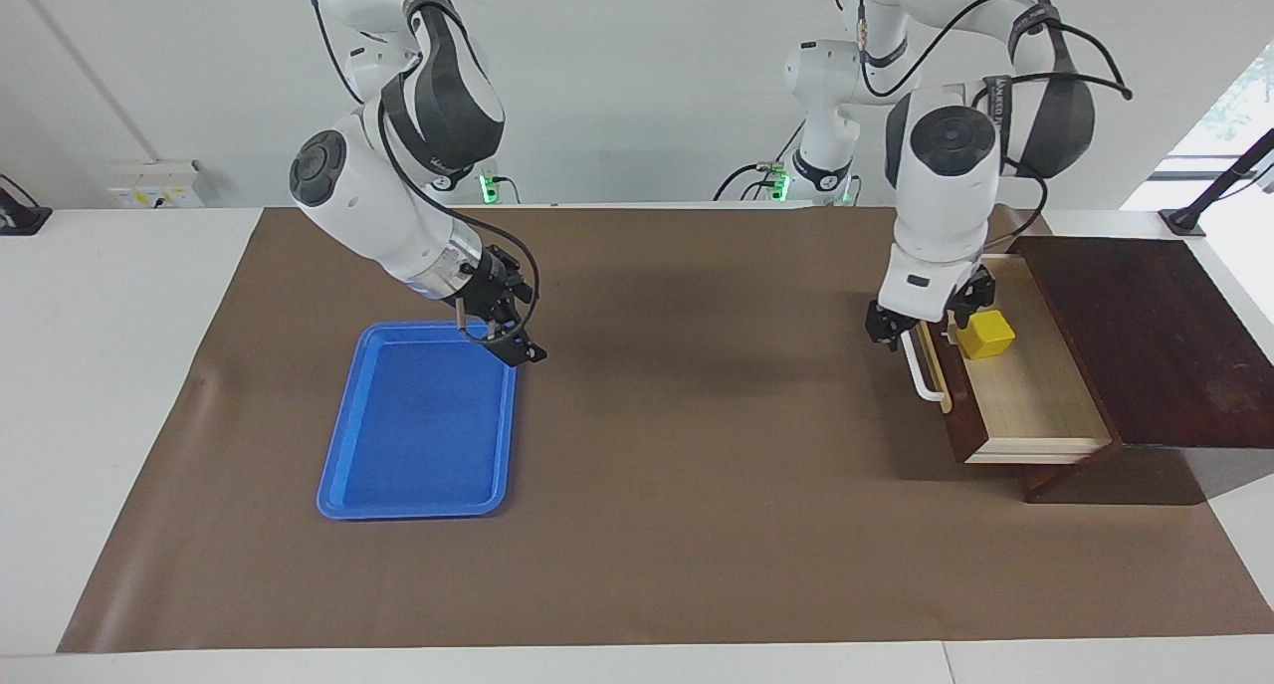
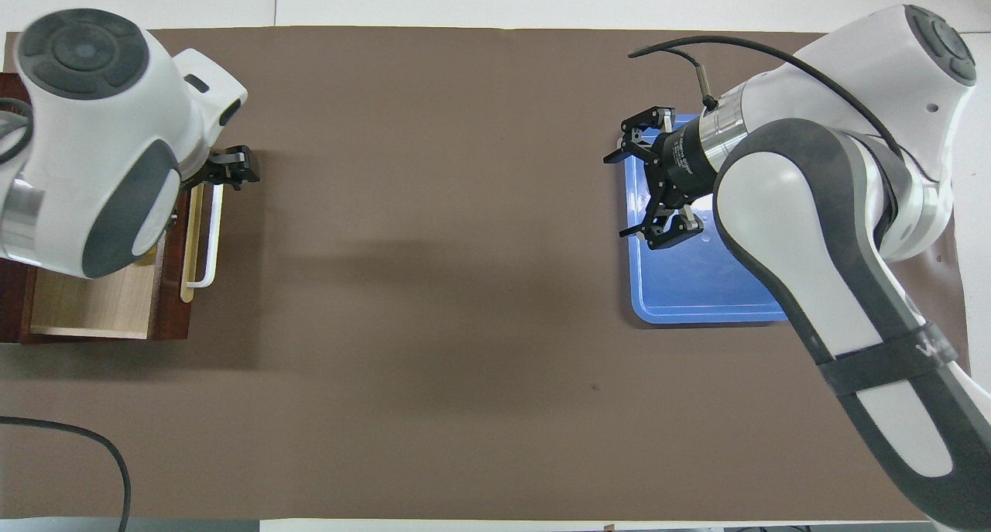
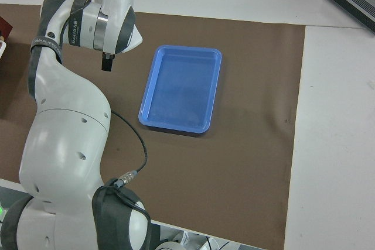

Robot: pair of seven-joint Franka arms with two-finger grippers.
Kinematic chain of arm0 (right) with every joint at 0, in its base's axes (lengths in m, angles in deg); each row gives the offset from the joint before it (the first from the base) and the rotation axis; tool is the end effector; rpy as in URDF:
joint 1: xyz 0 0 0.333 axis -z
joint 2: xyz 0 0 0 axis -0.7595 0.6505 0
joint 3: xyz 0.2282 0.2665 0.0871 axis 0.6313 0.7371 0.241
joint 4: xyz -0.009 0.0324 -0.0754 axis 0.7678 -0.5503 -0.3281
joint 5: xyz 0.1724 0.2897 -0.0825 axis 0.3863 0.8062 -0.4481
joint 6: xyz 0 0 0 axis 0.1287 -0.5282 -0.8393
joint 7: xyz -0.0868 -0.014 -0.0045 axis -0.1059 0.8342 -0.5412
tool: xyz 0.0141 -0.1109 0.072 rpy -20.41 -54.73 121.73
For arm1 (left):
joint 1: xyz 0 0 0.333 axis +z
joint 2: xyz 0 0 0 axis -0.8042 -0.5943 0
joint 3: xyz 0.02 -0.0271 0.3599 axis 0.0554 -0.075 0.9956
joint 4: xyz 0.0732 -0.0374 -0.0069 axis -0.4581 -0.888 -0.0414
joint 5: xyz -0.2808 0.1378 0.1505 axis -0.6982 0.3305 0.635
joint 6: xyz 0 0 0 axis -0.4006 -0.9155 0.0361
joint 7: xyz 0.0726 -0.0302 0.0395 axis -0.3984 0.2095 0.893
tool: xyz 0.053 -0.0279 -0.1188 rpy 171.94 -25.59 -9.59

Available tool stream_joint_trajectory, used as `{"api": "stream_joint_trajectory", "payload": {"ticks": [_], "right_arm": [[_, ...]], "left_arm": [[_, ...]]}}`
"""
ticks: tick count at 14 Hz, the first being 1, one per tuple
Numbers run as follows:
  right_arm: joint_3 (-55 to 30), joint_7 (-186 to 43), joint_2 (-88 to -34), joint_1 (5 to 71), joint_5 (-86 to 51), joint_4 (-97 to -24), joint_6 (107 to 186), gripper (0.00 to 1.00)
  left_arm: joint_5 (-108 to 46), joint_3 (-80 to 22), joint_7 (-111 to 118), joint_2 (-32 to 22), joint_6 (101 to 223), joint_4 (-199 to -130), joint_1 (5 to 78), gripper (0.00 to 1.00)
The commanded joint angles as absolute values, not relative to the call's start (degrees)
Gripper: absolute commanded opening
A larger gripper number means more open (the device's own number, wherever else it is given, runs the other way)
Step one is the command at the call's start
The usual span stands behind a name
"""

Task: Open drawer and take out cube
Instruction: 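Pull the drawer open with the left gripper while the right gripper waits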

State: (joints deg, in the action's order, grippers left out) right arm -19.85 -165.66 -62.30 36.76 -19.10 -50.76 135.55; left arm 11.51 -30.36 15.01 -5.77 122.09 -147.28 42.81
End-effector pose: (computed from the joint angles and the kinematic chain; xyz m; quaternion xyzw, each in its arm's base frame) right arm 0.5765 0.1799 0.5188 -0.7314 0.6378 0.1889 0.1500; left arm 0.5662 -0.1088 0.5409 -0.9862 -0.0761 -0.0110 0.1464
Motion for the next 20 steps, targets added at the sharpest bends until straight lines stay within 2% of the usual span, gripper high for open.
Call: {"api": "stream_joint_trajectory", "payload": {"ticks": [1,3,6,10,12,15,20], "right_arm": [[-19.76,-165.52,-63.66,37.38,-14.85,-52.79,139.43,1.0],[-19.85,-166.92,-63.49,37.47,-13.62,-52.88,141.9,1.0],[-19.85,-167.89,-63.49,36.51,-12.64,-52.97,142.97,1.0],[-19.85,-167.9,-63.14,34.4,-12.91,-52.44,141.83,1.0],[-19.67,-167.72,-61.91,33.26,-13.43,-51.57,140.77,1.0],[-19.67,-167.72,-58.22,32.81,-13.61,-46.12,136.47,1.0],[-19.67,-167.19,-58.21,32.81,-15.02,-46.55,136.29,1.0]], "left_arm": [[5.96,-30.48,20.67,-4.85,120.02,-145.6,49.2,1.0],[4.1,-30.57,30.41,-3.35,120.64,-146.3,53.69,1.0],[2.0,-30.57,44.65,-2.91,121.51,-147.7,56.34,1.0],[0.58,-30.57,65.94,2.26,133.53,-160.33,57.23,1.0],[0.49,-30.3,70.16,3.15,134.79,-162.91,58.88,1.0],[0.49,-30.39,73.44,3.42,134.88,-164.4,62.06,1.0],[0.4,-30.48,77.46,5.88,139.26,-170.46,61.97,1.0]]}}
